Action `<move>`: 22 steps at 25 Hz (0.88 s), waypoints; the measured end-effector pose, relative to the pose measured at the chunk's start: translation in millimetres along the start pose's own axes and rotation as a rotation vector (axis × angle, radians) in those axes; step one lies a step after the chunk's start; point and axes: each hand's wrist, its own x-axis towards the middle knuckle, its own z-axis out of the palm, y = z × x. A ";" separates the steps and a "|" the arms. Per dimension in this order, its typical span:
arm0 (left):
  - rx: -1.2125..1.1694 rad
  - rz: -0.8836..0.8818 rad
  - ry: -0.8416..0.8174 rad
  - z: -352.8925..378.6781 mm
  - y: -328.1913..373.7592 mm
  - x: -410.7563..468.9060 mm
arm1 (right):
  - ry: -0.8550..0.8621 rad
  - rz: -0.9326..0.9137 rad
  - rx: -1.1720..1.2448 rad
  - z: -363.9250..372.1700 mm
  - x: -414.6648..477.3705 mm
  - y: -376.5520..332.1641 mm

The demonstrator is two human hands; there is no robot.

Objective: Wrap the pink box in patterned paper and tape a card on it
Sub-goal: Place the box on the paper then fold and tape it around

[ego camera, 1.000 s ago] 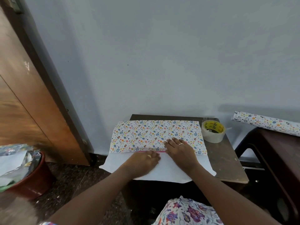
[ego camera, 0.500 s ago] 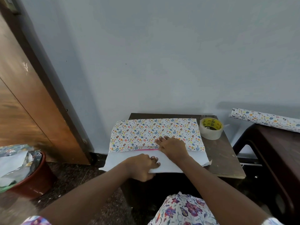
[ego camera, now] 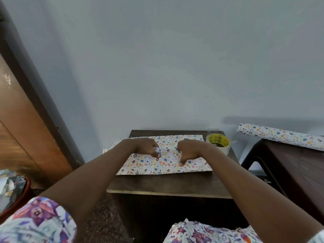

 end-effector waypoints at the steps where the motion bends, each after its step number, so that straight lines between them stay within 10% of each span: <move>1: -0.031 -0.038 -0.046 -4.4 -5.8 5.3 | 0.020 -0.008 0.000 -7.0 5.3 1.8; 6: -0.002 -0.172 -0.189 -25.7 -37.8 24.6 | -0.026 0.021 0.070 -18.8 42.0 21.2; 22: 0.008 -0.044 0.112 -11.2 -78.9 54.9 | 0.011 0.022 0.065 -13.2 87.0 32.1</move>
